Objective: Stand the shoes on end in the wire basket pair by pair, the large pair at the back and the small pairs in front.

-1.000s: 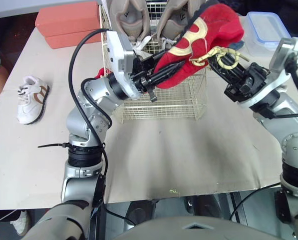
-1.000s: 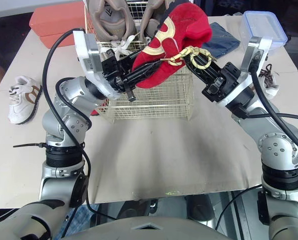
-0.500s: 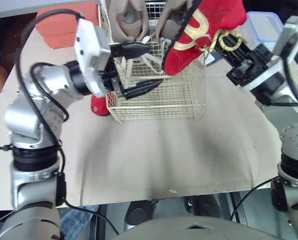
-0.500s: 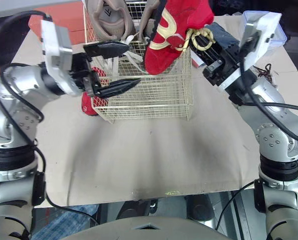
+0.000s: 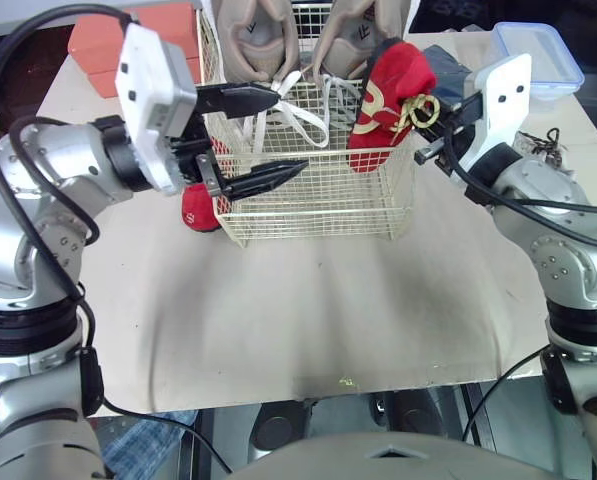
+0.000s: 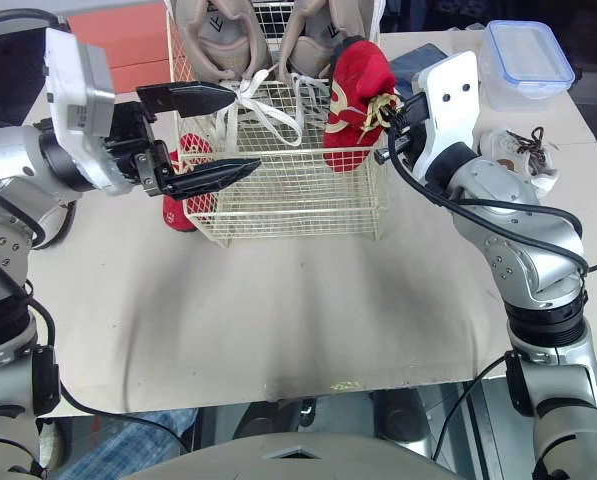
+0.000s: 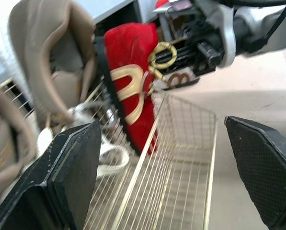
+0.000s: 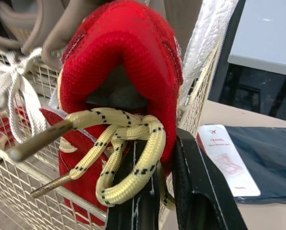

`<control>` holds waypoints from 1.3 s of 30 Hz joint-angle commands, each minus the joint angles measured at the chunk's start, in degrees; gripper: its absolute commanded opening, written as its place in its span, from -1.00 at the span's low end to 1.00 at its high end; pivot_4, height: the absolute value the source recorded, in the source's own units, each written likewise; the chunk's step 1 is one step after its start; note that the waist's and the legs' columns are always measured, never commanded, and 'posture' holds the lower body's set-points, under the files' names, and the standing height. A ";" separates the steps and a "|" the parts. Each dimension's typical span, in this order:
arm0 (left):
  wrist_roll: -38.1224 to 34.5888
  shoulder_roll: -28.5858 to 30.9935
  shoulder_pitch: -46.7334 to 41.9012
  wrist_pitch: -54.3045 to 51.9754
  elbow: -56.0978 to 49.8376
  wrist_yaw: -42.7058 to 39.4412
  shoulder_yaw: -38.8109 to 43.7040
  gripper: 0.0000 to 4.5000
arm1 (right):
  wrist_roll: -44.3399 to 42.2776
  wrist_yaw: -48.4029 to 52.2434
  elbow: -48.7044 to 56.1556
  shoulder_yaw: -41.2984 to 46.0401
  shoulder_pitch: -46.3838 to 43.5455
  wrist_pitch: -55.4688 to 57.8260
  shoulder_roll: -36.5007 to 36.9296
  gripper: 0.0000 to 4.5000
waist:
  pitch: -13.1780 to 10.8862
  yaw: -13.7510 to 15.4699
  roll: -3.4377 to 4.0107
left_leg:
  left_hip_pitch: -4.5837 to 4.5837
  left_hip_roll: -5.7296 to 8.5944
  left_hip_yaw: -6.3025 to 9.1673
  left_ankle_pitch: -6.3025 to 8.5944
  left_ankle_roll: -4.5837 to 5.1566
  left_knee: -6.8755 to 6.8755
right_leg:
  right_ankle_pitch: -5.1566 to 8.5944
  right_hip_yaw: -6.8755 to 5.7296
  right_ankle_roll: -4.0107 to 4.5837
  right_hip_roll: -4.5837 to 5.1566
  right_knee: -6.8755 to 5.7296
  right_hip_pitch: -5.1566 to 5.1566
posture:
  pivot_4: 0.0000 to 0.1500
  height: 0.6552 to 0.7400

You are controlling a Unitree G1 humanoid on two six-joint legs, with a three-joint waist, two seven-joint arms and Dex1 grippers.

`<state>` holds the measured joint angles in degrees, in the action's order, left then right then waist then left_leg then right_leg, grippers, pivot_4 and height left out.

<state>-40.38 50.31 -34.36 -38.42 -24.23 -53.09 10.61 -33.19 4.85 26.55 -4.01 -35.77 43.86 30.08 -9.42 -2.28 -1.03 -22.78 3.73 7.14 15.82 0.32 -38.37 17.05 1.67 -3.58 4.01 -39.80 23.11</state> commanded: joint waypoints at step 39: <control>0.60 -0.26 6.00 1.28 12.95 6.85 10.74 1.00 | -15.45 33.35 9.34 17.15 7.39 1.33 7.32 0.97 | 0.00 -0.12 0.00 | 0.04 -0.04 -0.11 0.01 0.01 0.04 | 0.00 0.13 0.00 0.05 0.00 0.03 | 1.00 1.00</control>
<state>-41.74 49.88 -28.77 -39.79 -14.23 -47.22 18.60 -47.12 36.29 34.17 12.51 -26.83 47.16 36.51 -9.42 -2.41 -1.03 -22.72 3.69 7.03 15.83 0.33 -38.32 17.05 1.81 -3.58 4.07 -39.81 23.14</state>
